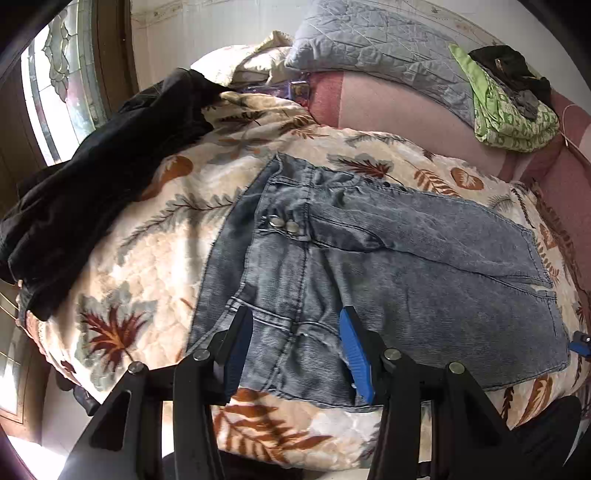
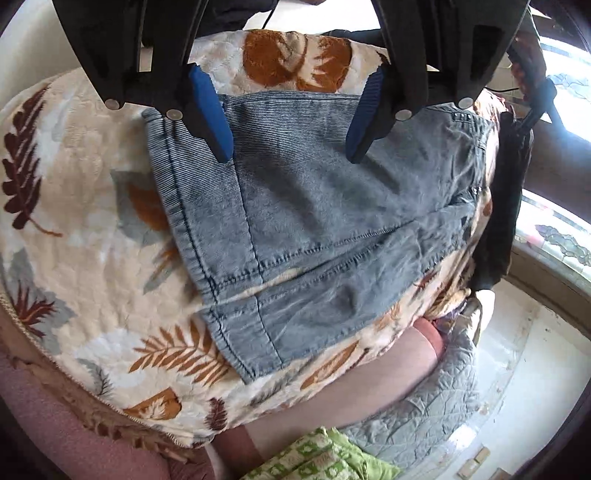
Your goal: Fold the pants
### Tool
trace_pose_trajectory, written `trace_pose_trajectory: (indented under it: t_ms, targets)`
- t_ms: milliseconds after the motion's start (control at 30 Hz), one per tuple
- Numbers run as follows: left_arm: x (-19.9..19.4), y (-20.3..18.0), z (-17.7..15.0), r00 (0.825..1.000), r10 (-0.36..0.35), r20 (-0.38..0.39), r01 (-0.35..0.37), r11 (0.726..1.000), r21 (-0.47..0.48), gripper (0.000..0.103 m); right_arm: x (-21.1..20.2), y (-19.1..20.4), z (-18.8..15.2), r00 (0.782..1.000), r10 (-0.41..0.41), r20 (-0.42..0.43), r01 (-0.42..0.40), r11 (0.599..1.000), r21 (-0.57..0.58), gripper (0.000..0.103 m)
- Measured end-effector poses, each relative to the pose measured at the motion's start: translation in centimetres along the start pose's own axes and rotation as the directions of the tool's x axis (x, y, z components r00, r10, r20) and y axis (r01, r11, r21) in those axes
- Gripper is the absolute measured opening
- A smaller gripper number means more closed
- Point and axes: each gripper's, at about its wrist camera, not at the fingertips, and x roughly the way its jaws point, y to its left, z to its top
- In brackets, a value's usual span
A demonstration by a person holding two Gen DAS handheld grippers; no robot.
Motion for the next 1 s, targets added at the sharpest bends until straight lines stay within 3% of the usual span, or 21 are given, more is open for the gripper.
trace_pose_trajectory:
  t_ms: [67,167,333,433,533,600,633,667,700,800,900,1000]
  targets:
    - [2.4,-1.0,-1.0,0.999,-0.016,-0.049,0.016,1.0,0.006,0.05,2.8,-1.1,-0.8,0.993,-0.084,-0.08,0.087,0.996,0.031,0.067]
    - [7.2,-0.9,-3.3,0.977,0.025,-0.214,-0.025,1.0,0.001,0.052,2.7,-1.6,-1.0,0.995,-0.072,-0.072,0.075,0.996,0.039,0.067]
    - [4.8,-1.1,-2.5,0.989,0.005,-0.146,-0.003,1.0,0.012,0.052,0.9,-1.3,-0.3,0.993,-0.095,-0.069,0.097,0.995,0.028,0.067]
    - [3.1,-1.0,-0.1,0.998,-0.01,-0.068,0.01,1.0,0.0,0.052,-0.3,-0.5,0.8,0.998,-0.052,-0.025,0.053,0.998,0.018,0.067]
    - [3.5,-0.8,1.9,0.998,-0.032,-0.046,0.031,0.999,-0.026,0.053,0.7,0.4,1.4,0.999,-0.029,-0.022,0.029,1.0,0.001,0.077]
    - [5.7,-0.7,2.2,0.995,-0.024,-0.099,0.021,0.999,-0.038,0.063,3.5,-0.2,1.3,0.991,-0.078,-0.113,0.08,0.997,0.017,0.081]
    - [7.6,-0.7,1.8,0.986,-0.006,-0.169,0.0,0.999,-0.038,0.066,4.7,-0.8,1.1,0.982,-0.089,-0.165,0.096,0.995,0.037,0.082]
    - [9.5,-0.6,1.0,0.965,0.018,-0.263,-0.025,0.999,-0.023,0.067,4.7,-0.7,1.2,0.985,-0.09,-0.15,0.096,0.995,0.029,0.083]
    - [10.2,-0.5,0.6,0.963,0.018,-0.268,-0.021,1.0,-0.008,0.069,4.5,-0.3,1.5,0.982,-0.093,-0.162,0.098,0.995,0.023,0.083]
    - [8.3,-1.0,2.5,0.979,0.008,-0.206,-0.004,1.0,0.02,0.069,2.8,0.8,3.5,0.991,-0.026,-0.129,0.029,0.999,0.02,0.083]
    - [6.5,-0.9,7.0,0.997,-0.009,-0.07,0.01,1.0,0.012,0.07,1.7,2.1,7.2,0.998,-0.032,-0.06,0.03,0.999,-0.029,0.083]
    - [8.0,0.4,12.1,0.999,-0.018,-0.036,0.016,0.999,-0.039,0.069,2.3,2.3,12.1,0.999,-0.052,-0.005,0.052,0.998,-0.043,0.083]
